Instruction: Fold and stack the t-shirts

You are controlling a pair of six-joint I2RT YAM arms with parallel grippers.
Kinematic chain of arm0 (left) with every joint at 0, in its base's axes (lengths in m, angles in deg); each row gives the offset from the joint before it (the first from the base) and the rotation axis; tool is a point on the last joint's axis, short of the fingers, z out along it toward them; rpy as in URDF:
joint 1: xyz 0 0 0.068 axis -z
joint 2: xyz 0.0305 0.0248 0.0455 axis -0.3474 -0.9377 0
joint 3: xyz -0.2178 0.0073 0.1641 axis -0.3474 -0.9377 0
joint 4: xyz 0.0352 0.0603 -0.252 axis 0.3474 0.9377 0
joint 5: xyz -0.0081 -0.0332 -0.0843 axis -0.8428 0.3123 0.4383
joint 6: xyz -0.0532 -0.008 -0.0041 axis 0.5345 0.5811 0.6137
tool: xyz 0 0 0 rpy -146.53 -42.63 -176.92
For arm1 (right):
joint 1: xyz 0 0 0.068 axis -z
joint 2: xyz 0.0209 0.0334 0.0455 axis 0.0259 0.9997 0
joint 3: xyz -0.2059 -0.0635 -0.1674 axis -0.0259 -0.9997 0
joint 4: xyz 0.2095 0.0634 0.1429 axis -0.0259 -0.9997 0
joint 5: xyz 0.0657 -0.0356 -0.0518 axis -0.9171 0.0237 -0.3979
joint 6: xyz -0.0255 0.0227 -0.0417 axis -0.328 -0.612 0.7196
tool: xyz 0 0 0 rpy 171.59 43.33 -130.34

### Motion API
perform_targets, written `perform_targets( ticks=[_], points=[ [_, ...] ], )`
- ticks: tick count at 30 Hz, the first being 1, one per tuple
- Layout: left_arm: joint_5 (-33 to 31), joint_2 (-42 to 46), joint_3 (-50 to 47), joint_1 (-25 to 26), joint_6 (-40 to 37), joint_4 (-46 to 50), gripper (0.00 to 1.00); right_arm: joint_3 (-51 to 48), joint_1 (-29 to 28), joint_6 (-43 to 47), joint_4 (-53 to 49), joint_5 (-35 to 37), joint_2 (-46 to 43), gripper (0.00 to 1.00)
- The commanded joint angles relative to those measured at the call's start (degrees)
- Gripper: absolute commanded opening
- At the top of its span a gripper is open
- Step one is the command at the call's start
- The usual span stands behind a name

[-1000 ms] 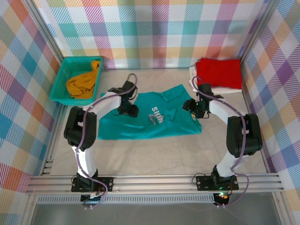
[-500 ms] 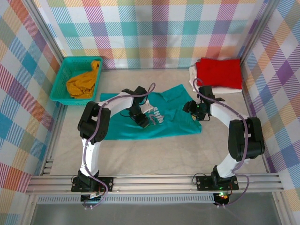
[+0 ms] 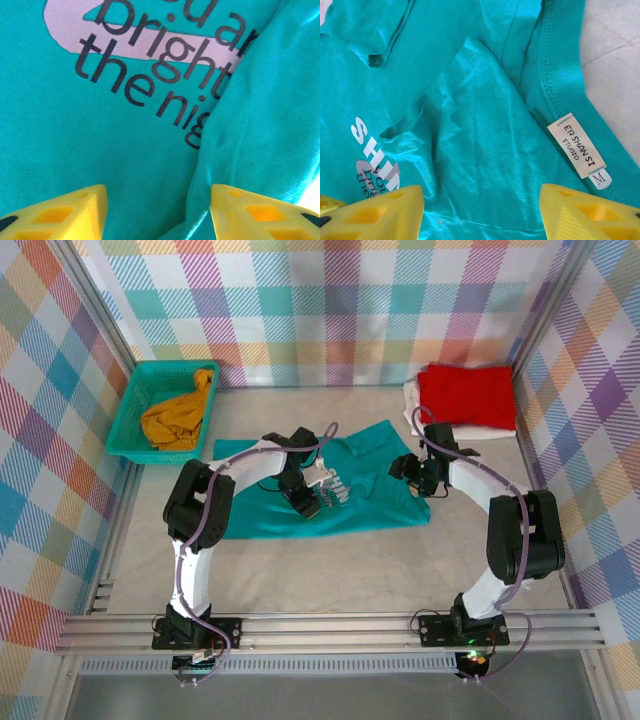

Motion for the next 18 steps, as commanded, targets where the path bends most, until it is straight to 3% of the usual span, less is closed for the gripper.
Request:
perform_targets(
  ticks=[1,9,12,16,18],
  points=[
    [-1.6,-1.0,-0.6,0.0,-1.6,-0.6,0.54,-0.6,0.0,0.8,0.4,-1.2,-2.1,0.63],
    [-1.7,-1.5,-0.1,0.0,-2.1,-1.0,0.31,-1.0,0.2,0.7,0.8,-1.8,-2.4,0.63],
    [-1.6,-1.8,0.2,0.0,-2.6,0.2,0.31,-1.2,0.4,0.8,1.0,-1.9,-2.8,0.64],
    [-1.0,-2.1,0.0,0.0,-2.8,1.3,0.39,-1.2,0.6,0.9,1.1,-1.9,-3.0,0.65],
    [-1.0,-2.3,-0.2,-0.1,-3.2,1.3,0.34,-1.0,0.6,0.8,1.2,-2.0,-2.8,0.66]
  ],
)
